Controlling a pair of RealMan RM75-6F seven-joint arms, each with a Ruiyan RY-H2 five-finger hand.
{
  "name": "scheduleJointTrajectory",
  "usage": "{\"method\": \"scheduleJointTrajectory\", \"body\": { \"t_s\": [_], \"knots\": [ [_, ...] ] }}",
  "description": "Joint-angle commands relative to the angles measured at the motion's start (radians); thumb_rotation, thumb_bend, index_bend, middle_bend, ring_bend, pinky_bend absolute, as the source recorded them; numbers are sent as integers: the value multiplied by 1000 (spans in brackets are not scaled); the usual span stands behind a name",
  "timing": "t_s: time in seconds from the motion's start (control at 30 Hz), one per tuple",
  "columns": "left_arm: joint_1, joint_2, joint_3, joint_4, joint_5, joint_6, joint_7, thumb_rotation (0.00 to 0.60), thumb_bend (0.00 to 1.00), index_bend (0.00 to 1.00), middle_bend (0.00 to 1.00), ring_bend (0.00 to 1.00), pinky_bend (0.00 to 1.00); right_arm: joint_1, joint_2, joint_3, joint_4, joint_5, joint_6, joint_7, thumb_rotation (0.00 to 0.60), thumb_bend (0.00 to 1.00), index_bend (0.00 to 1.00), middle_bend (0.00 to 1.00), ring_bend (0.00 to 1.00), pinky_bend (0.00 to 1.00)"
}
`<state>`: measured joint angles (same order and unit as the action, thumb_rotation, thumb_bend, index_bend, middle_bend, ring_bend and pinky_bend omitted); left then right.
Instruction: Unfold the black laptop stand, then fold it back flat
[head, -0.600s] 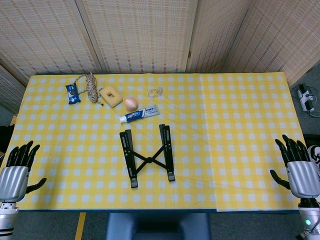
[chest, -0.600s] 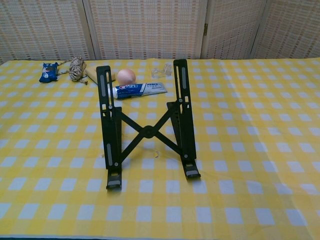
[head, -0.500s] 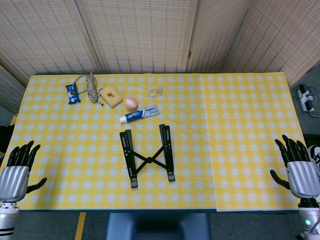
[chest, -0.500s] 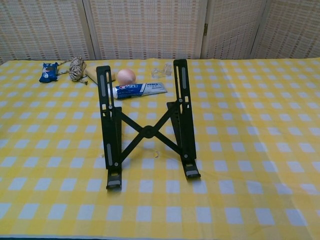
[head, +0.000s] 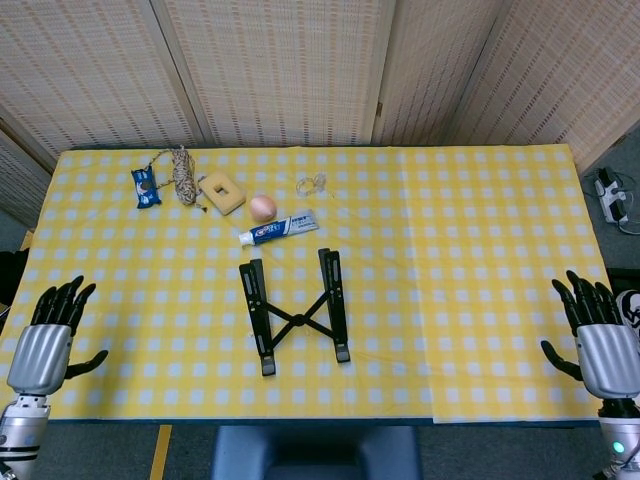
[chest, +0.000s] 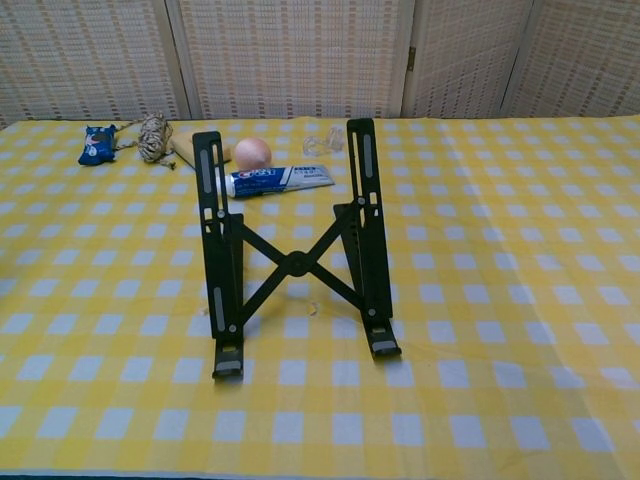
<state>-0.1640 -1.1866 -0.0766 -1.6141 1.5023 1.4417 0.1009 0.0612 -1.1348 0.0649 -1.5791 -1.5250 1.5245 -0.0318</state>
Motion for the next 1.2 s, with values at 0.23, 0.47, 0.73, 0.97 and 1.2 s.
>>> {"method": "scheduleJointTrajectory", "body": {
  "t_s": [0.23,0.47,0.73,0.97,1.2],
  "knots": [
    [-160,-16,-59,18,-58,-237,-180,600,184,0,0,1,16,5,1,2,-3,-13,3,1,600,298,0,0,0,0],
    [-287,-44,-100,71,-137,-453,-362,600,184,0,0,39,63,2,4,-2,-9,-26,13,2,600,298,0,0,0,0],
    [-408,-99,-144,196,-208,-669,-604,600,184,0,3,51,93,3,2,-9,-10,-44,15,3,600,297,0,0,0,0],
    [-478,-141,-161,250,-178,-778,-818,600,184,0,57,104,107,5,-6,-10,-11,-45,13,-3,600,298,0,0,0,0],
    [-531,-163,-146,273,-42,-807,-1141,600,185,0,131,176,149,5,-11,-10,-13,-39,8,-8,600,298,0,0,0,0]
  ]
}}
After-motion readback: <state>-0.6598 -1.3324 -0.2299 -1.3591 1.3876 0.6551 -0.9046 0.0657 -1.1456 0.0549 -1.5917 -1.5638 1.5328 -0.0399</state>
